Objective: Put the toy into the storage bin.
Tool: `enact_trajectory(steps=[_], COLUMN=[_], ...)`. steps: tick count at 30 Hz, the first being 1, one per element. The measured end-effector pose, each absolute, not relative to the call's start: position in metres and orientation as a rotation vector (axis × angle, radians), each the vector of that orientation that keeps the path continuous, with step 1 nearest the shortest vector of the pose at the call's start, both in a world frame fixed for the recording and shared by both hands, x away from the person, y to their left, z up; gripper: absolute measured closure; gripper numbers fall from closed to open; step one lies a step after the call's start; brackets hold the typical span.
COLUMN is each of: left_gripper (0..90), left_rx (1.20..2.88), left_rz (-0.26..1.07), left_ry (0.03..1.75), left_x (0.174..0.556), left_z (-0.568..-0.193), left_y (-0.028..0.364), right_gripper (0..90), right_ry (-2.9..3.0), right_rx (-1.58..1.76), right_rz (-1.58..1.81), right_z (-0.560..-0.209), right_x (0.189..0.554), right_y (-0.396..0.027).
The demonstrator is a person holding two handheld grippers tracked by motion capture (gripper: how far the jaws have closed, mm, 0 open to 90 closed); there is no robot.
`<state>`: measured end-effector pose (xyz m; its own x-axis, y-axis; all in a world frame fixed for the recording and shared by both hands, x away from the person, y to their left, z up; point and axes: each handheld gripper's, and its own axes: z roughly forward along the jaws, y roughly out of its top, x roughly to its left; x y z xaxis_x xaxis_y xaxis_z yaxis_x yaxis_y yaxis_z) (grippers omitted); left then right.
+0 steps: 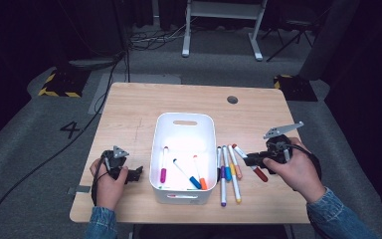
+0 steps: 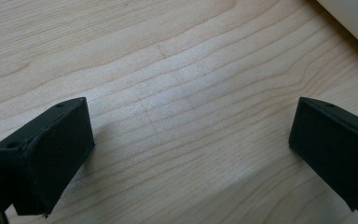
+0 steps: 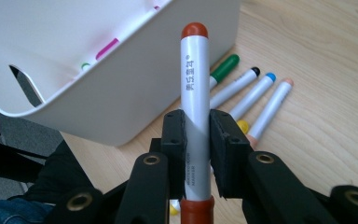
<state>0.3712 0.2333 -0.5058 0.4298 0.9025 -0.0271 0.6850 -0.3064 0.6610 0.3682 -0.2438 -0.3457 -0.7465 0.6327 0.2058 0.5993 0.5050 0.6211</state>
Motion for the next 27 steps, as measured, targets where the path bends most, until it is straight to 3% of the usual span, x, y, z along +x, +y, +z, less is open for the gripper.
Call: enact_trajectory(steps=[27], left_gripper=[0.0], left_rx=[2.084], left_rz=[0.464], left_ry=[1.335], left_x=[0.372], left_z=[-0.506], left_y=[0.233], right_gripper=[77.0], right_ry=[2.783], right_rx=[0.894], right_rz=[1.134], right_z=[-0.303], right_x=[0.370], right_y=[-0.165])
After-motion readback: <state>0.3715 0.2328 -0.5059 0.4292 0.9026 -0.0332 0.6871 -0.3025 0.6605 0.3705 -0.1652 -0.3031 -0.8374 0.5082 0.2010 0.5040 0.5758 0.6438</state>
